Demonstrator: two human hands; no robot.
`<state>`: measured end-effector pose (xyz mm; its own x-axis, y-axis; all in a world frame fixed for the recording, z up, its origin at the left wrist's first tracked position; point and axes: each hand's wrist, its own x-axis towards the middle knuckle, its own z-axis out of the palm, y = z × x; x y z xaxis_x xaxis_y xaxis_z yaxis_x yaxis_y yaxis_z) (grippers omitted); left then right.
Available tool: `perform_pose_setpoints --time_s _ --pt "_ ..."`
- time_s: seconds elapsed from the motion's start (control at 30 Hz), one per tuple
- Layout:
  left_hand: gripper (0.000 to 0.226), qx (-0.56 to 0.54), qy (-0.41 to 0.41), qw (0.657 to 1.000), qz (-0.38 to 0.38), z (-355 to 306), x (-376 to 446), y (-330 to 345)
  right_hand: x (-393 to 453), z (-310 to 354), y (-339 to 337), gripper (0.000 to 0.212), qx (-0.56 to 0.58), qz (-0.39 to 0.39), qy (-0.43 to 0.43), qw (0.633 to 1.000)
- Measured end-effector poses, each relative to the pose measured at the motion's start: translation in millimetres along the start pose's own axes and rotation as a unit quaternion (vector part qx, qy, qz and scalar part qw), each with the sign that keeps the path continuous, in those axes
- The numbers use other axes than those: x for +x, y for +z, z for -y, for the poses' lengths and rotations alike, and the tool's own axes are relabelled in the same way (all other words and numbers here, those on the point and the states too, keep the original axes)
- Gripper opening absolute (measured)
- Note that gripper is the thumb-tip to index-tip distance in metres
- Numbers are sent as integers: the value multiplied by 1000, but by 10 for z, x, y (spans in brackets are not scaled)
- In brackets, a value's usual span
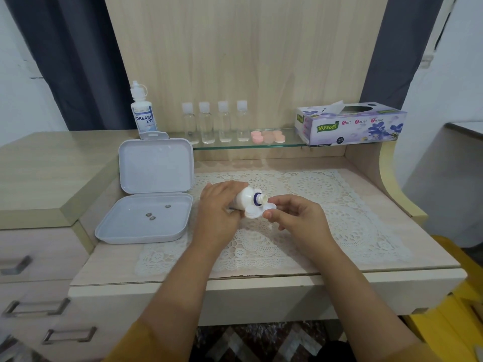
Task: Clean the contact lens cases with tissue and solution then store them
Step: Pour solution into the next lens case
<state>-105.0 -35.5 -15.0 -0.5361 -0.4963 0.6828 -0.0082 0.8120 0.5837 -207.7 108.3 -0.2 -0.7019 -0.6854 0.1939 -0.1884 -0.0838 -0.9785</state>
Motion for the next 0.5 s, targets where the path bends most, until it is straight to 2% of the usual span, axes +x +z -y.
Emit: perform_pose_setpoints --time_s 0.5 --pt "51 27 7 1000 6 67 6 21 -5 11 -2 19 2 7 0 1000"
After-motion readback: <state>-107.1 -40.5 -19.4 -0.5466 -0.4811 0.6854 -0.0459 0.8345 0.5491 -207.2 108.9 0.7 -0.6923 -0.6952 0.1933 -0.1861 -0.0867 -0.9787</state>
